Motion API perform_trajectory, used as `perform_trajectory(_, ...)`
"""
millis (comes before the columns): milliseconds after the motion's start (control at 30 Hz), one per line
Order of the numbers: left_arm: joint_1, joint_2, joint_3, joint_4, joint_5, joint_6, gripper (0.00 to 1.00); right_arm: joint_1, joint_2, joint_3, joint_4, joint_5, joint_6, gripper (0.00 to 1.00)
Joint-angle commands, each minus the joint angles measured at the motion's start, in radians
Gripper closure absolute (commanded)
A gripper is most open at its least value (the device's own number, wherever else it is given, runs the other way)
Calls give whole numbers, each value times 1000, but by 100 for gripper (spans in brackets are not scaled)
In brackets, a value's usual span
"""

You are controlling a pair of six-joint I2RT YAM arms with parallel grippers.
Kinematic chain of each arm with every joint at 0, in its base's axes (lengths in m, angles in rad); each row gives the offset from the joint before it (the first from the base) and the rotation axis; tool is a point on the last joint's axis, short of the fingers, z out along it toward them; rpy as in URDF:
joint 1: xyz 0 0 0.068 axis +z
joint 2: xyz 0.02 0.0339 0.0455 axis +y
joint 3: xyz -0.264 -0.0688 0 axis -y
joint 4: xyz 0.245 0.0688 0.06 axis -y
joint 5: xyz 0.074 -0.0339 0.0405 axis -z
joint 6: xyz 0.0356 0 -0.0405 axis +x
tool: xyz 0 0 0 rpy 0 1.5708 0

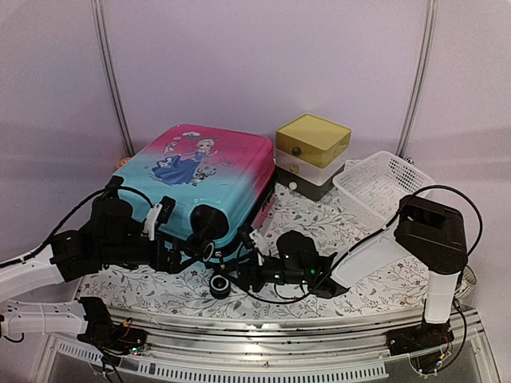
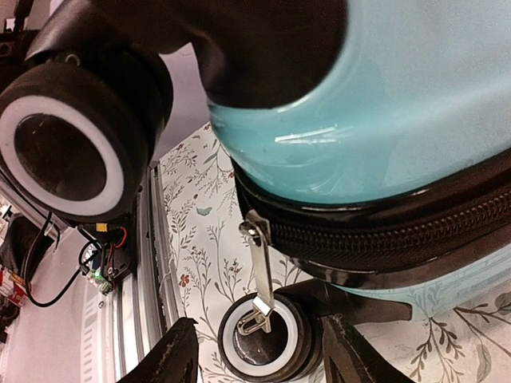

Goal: Open, take out, and arrange the luggage
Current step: Pick up the zipper from the luggage.

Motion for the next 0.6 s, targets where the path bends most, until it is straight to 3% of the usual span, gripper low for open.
perform_trajectory(0,-17,14,0,28,-3,12,2,-13,41,41,20,-41,21,46)
perform_trajectory(233,-19,54,3,56,3,22,2,-21,79,88,21,-70,19,54)
perform_trajectory(567,-23,108,31,66,-43,35,2,-28,52,69,15,-22,26,92)
